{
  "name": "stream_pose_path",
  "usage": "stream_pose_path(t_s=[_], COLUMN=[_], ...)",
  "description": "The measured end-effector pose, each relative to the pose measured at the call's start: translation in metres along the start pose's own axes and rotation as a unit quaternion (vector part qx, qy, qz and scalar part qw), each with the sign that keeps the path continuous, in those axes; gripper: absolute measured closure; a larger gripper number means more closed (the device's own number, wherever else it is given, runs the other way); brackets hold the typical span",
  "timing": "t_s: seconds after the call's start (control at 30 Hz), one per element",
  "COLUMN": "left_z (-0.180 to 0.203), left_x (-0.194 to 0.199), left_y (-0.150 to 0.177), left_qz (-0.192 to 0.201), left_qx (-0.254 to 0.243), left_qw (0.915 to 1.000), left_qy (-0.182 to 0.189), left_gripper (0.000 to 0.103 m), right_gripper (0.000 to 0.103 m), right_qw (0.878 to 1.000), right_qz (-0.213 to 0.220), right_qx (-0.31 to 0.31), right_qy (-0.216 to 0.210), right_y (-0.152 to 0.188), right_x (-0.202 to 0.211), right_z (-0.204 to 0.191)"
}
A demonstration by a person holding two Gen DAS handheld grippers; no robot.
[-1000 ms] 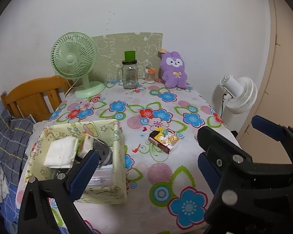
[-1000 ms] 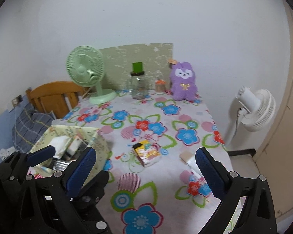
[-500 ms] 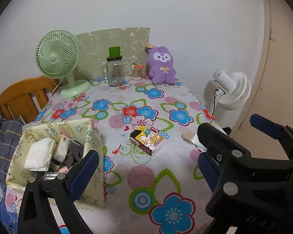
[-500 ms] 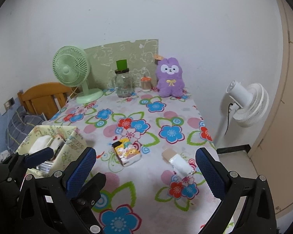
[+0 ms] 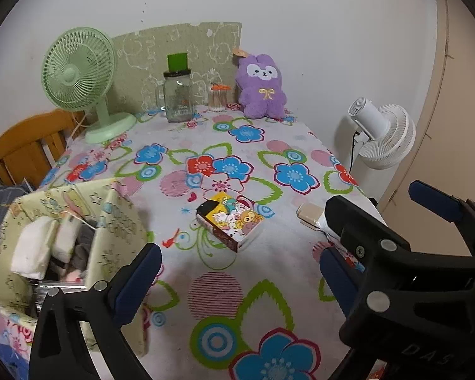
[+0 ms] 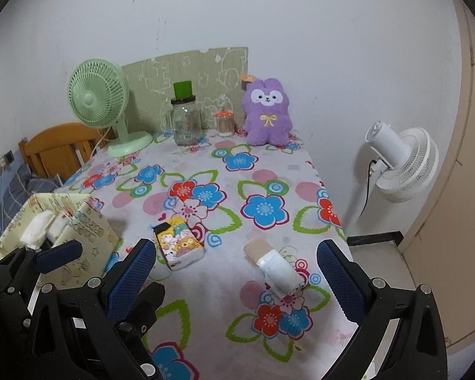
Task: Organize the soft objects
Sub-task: 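Move the left gripper to the cartoon snack box while the right gripper approaches the white roll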
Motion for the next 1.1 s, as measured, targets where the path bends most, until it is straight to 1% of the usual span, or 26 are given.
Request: stream_pose_path(t_s=[0.23,0.47,0.6,0.77,0.83,1.07,1.1], left_z=[0.009,0.019,0.023,0.027,0.028,0.03,0.03], left_x=[-0.024,-0.046,-0.057,-0.07,-0.076,-0.095,-0.096], left_y=[0.002,0.004,0.005,0.006,0.007,0.012,0.012], left_qz=[-0.02,-0.038,-0.048,-0.055,-0.06,-0.079,-0.081], left_qx=[0.004,0.002,0.004,0.0,0.0,-0.003,-0.003], left_qw=[0.9998,0.9992,0.9988,0.9985,0.9981,0.9967,0.9965], left_qy=[-0.004,-0.006,-0.008,-0.009,-0.012,-0.017,-0.018], left_gripper=[0.002,0.005,0.005,0.006,0.006,0.006,0.006], right_gripper=[0.0,0.001,0.006,0.007,0.012,0.014,0.016], right_qw=[1.0,1.0,0.999,0.998,0.998,0.996,0.996], right_qz=[-0.01,-0.027,-0.039,-0.055,-0.06,-0.084,-0.087], right_qx=[0.001,-0.003,-0.007,-0.013,-0.012,-0.02,-0.022], right_qy=[0.004,0.004,0.001,-0.001,-0.001,-0.005,-0.006], right_y=[0.005,0.011,0.013,0.017,0.019,0.027,0.028], right_x=[-0.02,-0.039,-0.05,-0.064,-0.069,-0.088,-0.091], right_z=[0.014,0.029,0.036,0.044,0.046,0.054,0.055])
Point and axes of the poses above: each gripper's, at about its wrist camera, not at the fingertips, and x roughly against the way its jaws point, z to its right, y to its underside, the point moved 5 cm from there along -x, roughly the way its jaws point, and after that the axes turned 9 degrees about -y, right-handed, at the moved point
